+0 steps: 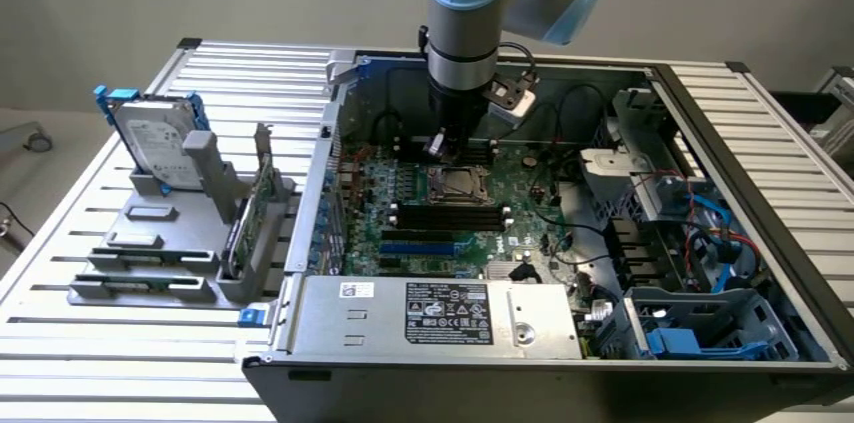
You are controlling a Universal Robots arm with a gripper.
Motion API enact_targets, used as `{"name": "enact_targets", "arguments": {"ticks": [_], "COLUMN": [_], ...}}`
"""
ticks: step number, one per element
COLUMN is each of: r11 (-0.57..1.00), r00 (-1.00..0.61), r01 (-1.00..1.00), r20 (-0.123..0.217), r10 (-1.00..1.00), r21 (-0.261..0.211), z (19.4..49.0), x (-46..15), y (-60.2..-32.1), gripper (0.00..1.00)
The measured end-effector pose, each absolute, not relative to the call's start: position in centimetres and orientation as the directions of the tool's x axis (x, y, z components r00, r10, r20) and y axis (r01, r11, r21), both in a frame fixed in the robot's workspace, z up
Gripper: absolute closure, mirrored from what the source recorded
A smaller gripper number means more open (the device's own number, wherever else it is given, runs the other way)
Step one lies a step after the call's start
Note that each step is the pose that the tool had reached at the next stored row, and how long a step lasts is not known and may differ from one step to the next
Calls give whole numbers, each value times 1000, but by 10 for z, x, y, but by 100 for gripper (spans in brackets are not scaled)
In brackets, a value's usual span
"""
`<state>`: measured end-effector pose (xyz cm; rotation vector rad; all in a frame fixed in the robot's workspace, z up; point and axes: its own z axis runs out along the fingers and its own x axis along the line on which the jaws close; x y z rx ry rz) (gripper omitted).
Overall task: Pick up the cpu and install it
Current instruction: 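Install the second cpu locking lever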
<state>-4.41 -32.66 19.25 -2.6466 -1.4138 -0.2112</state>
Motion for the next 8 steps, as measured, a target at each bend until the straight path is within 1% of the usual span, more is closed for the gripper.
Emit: {"name": "enact_targets", "arguments": {"ticks": [8], "r11": [-551], "r00": [550], "r01": [833], "r20": [186], "r10": [814], "r21": [-52], "z": [192], "x": [-44], "y": [-327], "gripper": [89]}}
